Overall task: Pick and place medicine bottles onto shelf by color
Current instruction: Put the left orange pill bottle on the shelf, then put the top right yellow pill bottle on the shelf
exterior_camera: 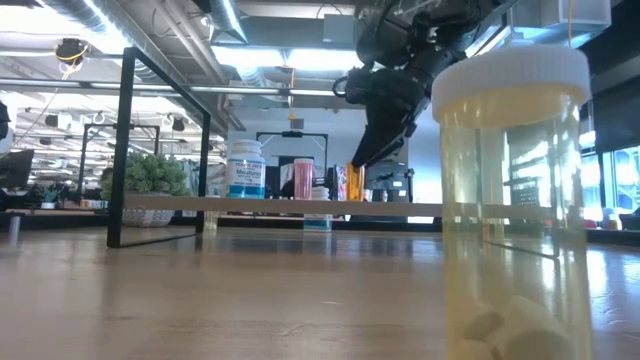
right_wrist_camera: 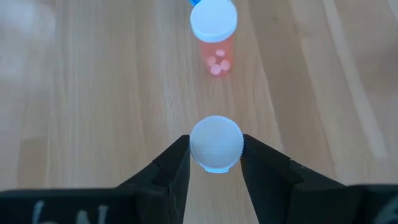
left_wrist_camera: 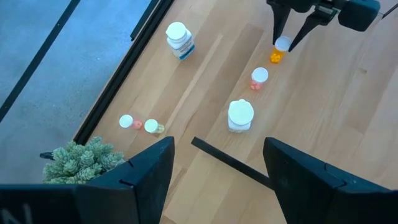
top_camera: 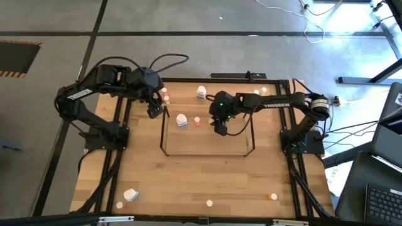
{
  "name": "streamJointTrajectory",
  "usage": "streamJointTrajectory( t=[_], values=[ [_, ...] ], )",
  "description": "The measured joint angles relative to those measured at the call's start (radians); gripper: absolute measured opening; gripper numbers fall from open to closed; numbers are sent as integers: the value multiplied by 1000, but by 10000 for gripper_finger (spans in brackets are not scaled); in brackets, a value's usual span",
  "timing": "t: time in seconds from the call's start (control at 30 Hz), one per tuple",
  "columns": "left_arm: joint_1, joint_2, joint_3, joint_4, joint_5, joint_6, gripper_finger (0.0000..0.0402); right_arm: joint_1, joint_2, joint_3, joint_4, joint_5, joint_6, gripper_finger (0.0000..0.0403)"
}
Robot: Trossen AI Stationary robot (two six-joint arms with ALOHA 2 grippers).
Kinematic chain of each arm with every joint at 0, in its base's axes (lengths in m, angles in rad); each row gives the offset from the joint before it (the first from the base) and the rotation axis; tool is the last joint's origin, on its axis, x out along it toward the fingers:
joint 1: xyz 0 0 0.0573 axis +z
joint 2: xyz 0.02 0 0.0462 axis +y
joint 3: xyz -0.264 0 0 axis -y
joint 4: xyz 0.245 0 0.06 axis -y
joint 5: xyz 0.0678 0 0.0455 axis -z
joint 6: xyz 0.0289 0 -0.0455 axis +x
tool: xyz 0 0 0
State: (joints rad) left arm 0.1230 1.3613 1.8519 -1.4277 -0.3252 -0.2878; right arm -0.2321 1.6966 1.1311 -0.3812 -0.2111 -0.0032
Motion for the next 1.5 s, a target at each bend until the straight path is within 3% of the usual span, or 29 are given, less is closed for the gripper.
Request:
streamJointTrajectory(
  t=[1.0,1.5],
  values=[
    [0,0,0,0,0,1,241,0,0,12,-13,34,-29,128],
    [0,0,0,0,0,2,241,0,-2,13,-12,35,-37,189]
  ],
)
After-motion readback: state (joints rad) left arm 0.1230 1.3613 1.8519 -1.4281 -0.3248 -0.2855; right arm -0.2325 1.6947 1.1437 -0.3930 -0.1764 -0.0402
